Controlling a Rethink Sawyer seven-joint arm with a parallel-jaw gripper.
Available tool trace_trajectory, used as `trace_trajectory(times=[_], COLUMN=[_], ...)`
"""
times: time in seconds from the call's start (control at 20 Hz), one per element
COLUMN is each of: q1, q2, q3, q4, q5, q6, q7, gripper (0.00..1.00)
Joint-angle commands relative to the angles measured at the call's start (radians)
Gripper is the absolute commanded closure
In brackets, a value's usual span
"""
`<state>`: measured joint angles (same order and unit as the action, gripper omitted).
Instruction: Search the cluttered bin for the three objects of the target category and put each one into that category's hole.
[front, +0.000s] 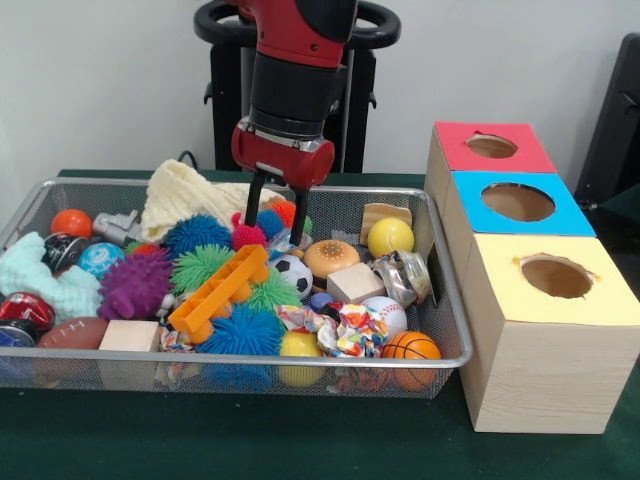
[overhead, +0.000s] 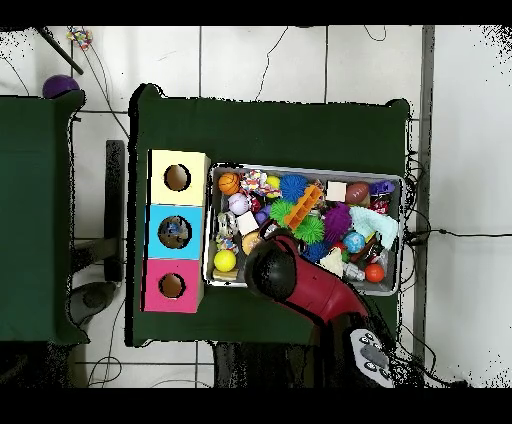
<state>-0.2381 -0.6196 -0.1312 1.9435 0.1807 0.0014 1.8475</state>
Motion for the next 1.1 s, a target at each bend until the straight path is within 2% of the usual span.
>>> trace_trajectory(times=[0.05,0.55,0.85,1.1], q1=[-0.002,-0.048,-0.027,-0.017], q2=[0.041,0.107,0.146,0.137], q3=[0.068,0.112,0.096,0.087], q4=[-0.054,-0.016,-0.021,-0.012], q5=[0.051,0.022,0.042,0.056], q6=[-0.051,-0.157,-0.204,-0.201], q7=[0.216,0.249,0.253,0.25], gripper=[0.0,0.0,0.0,0.0])
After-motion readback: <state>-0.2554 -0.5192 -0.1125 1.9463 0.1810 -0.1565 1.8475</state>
